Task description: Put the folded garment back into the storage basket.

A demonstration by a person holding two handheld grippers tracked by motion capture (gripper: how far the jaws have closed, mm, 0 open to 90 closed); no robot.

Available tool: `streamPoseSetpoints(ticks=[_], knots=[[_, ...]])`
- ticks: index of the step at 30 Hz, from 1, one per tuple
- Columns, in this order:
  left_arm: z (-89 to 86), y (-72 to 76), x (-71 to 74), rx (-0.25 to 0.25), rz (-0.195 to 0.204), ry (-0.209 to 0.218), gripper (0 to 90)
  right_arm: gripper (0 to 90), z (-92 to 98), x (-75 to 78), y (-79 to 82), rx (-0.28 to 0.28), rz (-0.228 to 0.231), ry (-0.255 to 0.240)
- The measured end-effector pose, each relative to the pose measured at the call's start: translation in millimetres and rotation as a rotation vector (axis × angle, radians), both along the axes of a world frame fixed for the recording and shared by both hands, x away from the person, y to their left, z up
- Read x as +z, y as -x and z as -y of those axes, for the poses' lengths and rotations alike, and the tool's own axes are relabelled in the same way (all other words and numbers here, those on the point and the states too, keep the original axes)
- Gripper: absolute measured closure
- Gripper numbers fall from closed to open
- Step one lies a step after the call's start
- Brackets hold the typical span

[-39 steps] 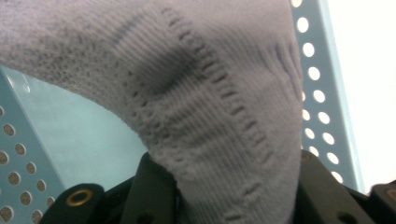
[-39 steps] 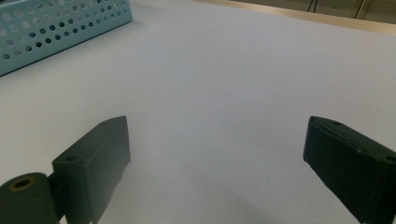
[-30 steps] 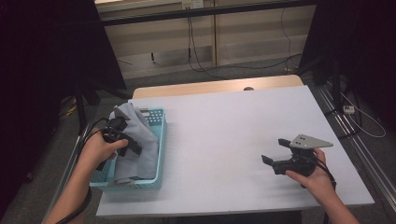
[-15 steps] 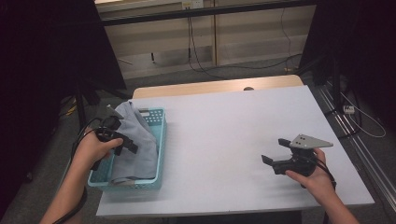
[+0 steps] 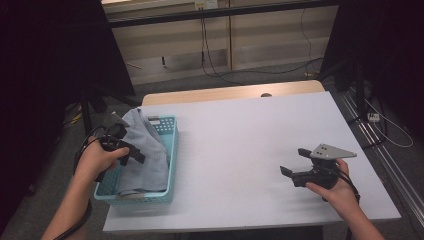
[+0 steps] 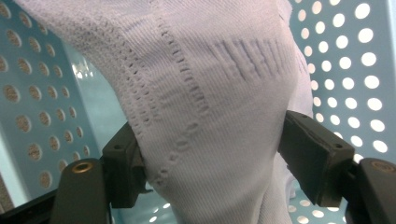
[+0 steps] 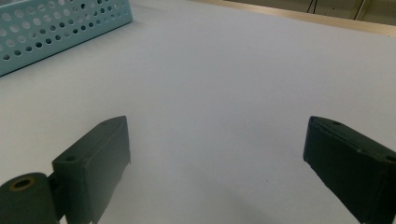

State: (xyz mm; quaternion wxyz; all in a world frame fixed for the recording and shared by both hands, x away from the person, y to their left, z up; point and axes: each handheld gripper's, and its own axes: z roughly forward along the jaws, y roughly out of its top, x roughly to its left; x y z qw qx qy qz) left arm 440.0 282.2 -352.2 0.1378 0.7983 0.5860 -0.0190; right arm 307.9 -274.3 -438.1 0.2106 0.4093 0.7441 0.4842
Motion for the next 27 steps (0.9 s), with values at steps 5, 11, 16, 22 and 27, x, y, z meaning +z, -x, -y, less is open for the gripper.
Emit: streamPoseSetpoints(ticks=[5, 11, 16, 22, 27], knots=[[-2.2, 0.2, 1.1, 0.008, 0.007, -0.002, 29.2, 7.3, -0.1, 0.3, 0.1, -0.001, 0.000, 0.000], [-4.6, -0.7, 5.4, 0.009, 0.014, -0.003, 29.1, 7.3, -0.3, 0.2, 0.0, 0.002, 0.001, 0.001], [-5.8, -1.0, 7.8, 0.009, 0.018, -0.009, 29.1, 7.3, -0.5, 0.1, 0.0, 0.003, 0.000, 0.000], [-5.6, -1.4, 8.3, 0.006, 0.016, -0.015, 29.2, 7.3, -0.8, 0.1, 0.0, 0.003, 0.001, 0.000], [-6.1, -1.3, 10.6, 0.008, 0.020, -0.015, 29.2, 7.3, -0.8, 0.1, -0.1, 0.003, 0.000, 0.000]])
